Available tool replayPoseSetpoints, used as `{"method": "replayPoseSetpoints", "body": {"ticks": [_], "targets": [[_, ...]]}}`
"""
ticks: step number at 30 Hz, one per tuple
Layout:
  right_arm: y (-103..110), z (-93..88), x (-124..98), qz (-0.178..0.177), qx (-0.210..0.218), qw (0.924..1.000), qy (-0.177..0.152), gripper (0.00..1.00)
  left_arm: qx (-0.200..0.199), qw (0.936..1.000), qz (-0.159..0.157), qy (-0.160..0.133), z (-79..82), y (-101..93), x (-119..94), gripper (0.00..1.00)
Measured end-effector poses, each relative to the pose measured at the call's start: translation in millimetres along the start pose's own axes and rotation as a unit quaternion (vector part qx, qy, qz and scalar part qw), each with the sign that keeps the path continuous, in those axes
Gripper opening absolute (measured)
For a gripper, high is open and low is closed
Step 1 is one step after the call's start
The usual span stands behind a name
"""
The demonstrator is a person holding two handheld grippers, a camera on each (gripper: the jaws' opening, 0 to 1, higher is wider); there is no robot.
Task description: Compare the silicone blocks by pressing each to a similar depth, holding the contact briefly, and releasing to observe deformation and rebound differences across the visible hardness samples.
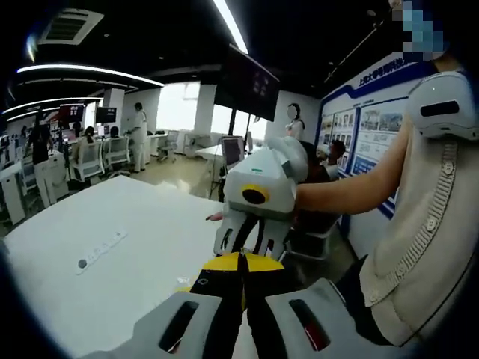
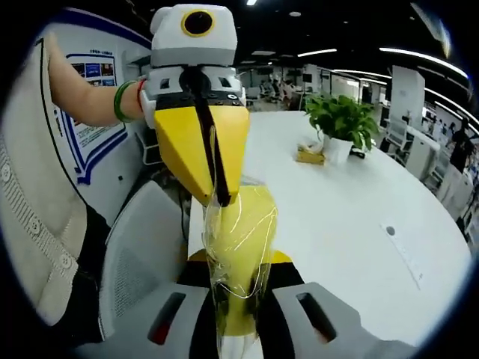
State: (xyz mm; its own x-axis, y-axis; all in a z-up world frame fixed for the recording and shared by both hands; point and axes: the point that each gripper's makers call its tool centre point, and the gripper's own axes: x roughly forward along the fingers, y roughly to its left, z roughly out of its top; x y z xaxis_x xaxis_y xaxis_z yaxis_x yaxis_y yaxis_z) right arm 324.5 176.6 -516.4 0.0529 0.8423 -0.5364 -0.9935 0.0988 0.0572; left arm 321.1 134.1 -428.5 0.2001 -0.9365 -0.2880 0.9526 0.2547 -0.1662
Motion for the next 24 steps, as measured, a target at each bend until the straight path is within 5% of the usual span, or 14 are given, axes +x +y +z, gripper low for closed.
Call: {"method": "replayPoseSetpoints", "body": {"ticks": [24], "targets": [[8.4,-6.0,-5.4,-0.014,-0.007,0.9998,0.015,0.06,0.055,0.9984,-0.007,0.009,-2.8,-13.1,2.0,0.0]]}}
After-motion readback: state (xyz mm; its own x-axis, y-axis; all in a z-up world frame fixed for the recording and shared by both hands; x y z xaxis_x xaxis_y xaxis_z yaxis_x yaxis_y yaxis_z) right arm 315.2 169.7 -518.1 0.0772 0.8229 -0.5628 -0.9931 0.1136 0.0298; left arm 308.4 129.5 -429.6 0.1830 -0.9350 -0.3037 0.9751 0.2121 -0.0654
